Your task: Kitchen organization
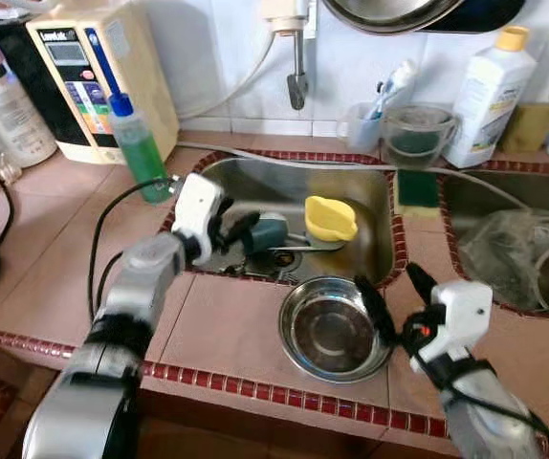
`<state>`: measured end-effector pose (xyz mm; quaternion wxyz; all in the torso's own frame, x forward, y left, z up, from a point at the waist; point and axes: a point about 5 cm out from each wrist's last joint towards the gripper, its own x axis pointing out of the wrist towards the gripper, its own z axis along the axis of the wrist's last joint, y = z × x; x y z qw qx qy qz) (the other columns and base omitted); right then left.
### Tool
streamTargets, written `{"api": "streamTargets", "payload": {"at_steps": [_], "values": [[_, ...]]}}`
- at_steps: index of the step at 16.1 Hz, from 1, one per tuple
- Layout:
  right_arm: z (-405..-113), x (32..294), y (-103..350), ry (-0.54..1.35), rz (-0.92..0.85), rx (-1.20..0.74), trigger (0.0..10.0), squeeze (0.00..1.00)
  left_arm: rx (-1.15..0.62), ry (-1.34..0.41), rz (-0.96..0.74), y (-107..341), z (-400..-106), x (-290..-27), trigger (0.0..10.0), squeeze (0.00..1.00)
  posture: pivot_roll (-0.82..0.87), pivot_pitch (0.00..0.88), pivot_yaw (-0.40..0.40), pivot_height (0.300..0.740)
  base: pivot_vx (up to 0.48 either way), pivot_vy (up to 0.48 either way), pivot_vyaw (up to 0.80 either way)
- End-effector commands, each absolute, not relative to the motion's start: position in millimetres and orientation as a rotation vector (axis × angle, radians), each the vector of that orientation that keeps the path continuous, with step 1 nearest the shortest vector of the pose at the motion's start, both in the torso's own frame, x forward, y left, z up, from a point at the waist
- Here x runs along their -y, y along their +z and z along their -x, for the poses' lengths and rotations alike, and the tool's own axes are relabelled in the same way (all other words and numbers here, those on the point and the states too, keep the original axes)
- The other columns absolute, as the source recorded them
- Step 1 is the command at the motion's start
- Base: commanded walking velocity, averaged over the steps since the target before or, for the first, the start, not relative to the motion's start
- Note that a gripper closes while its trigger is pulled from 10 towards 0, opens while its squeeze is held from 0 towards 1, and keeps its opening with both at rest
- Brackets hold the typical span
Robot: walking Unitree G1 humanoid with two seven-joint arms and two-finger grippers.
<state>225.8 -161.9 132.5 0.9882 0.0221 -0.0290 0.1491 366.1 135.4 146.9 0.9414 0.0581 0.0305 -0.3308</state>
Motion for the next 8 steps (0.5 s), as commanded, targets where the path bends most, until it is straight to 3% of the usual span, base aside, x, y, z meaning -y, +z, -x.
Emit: {"api": "streamTargets", "payload": {"at_steps": [1, 8], "values": [[-231.0, 162.3, 133.3, 0.298, -0.031, 0.058, 10.0, 0.0, -0.023, -0.671, -0.138, 156.7, -360.8, -142.8, 10.0, 0.0, -0.17, 0.036, 0.076, 0.74, 0.0, 0.0, 0.0], [-245.8, 168.5, 137.5, 0.247, 0.009, 0.099, 10.0, 0.0, 0.051, -0.478, -0.106, 157.9, -329.3, -151.2, 10.0, 0.0, -0.14, 0.031, 0.046, 0.74, 0.0, 0.0, 0.0]]}}
